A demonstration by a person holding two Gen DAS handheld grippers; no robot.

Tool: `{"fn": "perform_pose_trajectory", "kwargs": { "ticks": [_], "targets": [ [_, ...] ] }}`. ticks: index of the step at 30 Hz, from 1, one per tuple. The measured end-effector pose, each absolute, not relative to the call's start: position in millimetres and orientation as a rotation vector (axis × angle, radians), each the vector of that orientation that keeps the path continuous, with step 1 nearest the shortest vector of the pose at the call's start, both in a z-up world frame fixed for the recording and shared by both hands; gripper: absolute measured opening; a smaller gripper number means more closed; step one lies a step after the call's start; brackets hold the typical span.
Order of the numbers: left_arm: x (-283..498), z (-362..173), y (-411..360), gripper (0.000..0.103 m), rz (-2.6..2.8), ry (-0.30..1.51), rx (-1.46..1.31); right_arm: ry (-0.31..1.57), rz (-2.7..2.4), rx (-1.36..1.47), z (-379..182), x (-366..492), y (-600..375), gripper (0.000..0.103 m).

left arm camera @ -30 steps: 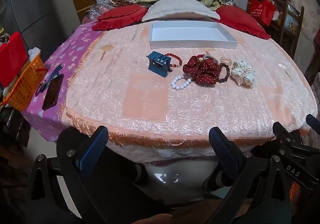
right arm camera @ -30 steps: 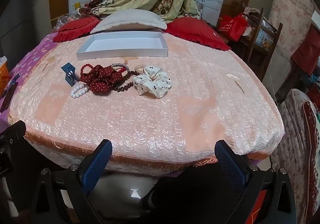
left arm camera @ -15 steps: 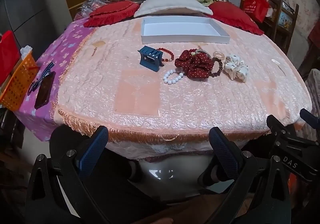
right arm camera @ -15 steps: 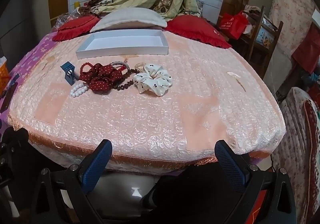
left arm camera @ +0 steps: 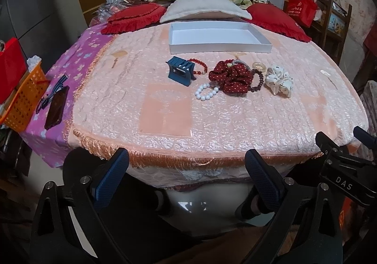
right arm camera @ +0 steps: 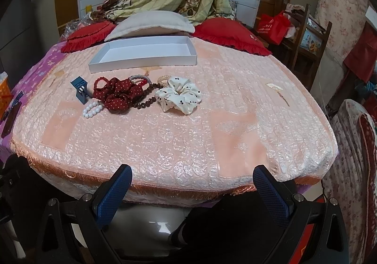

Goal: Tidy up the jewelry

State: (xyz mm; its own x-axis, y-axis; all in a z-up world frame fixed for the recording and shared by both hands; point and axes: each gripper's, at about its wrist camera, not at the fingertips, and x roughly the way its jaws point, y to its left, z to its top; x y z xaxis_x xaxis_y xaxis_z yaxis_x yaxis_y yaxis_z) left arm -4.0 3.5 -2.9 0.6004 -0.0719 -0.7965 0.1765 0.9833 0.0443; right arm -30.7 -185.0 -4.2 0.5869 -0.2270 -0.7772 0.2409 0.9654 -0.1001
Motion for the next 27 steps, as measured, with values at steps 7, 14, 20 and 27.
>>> {"fn": "perform_pose_trajectory", "kwargs": {
  "ticks": [7,14,20,27],
  "targets": [
    [-5.4,-0.9,1.7,0.099,-0.158,0.905,0.124,0.903,-0.267,0.014,-3.5,-29.8,-184.1,0.102],
    [-5.2,-0.4,2.1,0.099,-0.161,0.903,0.123,0.905,-0.267,0.015,-4.1,-28.5,-183.4,0.102],
    [-3.8,0.7,2.6,0.099,-0.147,0.899,0.131,0.908,-0.264,0.01,-5.0,-27.4,-182.0,0.102],
    [-4.3,0.8,4.0,0.099,-0.13,0.888,0.139,0.91,-0.265,0.016,-6.3,-27.3,-181.4,0.102]
  ]
}}
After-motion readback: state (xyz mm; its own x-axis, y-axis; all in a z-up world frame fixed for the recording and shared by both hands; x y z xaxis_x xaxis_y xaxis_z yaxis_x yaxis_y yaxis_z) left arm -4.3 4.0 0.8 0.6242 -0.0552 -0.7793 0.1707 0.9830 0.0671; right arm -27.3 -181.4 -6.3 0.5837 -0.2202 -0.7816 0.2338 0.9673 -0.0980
